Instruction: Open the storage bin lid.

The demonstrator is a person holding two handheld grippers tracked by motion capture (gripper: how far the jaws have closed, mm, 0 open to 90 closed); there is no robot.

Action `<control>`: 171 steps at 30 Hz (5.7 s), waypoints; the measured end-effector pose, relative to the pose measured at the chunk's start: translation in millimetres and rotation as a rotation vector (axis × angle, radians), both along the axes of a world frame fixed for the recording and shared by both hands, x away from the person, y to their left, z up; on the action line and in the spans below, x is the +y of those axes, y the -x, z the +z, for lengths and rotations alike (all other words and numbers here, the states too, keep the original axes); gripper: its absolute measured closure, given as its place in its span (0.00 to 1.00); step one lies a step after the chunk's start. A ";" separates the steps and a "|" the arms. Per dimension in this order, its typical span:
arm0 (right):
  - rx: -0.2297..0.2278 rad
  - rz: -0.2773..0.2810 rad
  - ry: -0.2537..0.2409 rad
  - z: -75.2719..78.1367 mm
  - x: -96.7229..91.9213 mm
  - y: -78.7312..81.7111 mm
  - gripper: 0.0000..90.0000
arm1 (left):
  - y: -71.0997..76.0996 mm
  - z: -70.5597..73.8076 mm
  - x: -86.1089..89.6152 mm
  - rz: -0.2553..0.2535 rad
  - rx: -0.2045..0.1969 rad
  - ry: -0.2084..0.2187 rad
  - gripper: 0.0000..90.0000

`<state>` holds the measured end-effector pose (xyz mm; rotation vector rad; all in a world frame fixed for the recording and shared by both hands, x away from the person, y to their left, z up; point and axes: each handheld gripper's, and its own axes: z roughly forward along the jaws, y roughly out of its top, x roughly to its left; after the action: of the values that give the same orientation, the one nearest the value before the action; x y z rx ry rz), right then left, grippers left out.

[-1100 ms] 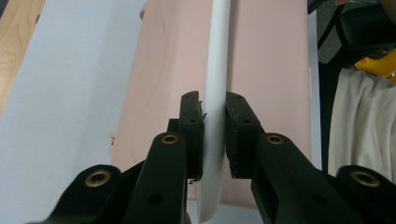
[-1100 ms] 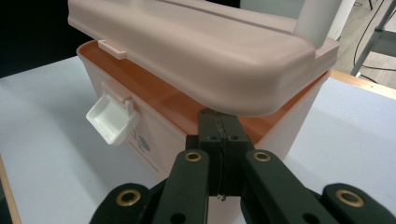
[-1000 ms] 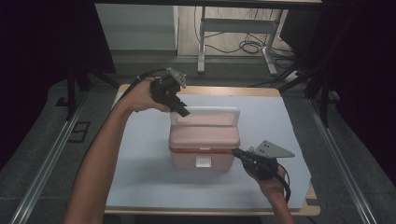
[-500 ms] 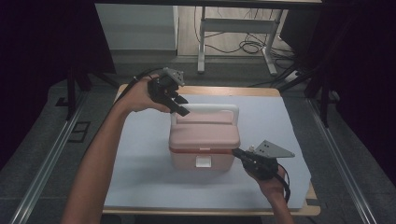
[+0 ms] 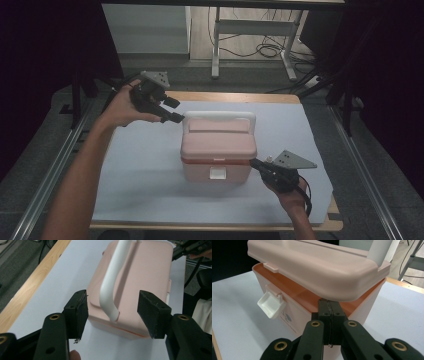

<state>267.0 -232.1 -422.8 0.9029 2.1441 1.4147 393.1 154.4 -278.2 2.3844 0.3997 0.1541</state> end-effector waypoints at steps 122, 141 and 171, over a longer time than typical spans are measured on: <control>-0.014 -0.024 0.017 -0.6 0.6 2.0 1.00 | 111.9 -146.7 -89.2 0.030 -0.037 0.202 1.00; -0.008 -0.026 0.018 -1.7 0.6 1.5 1.00 | 110.7 -152.1 -94.2 0.044 -0.045 0.196 1.00; -0.012 -0.041 0.016 8.6 -5.1 -5.8 1.00 | 110.5 -151.3 -96.8 0.037 -0.061 0.168 1.00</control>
<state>272.8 -237.2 -414.2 0.9254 2.1134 1.3770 282.6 57.6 -429.5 2.2027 0.4119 0.2020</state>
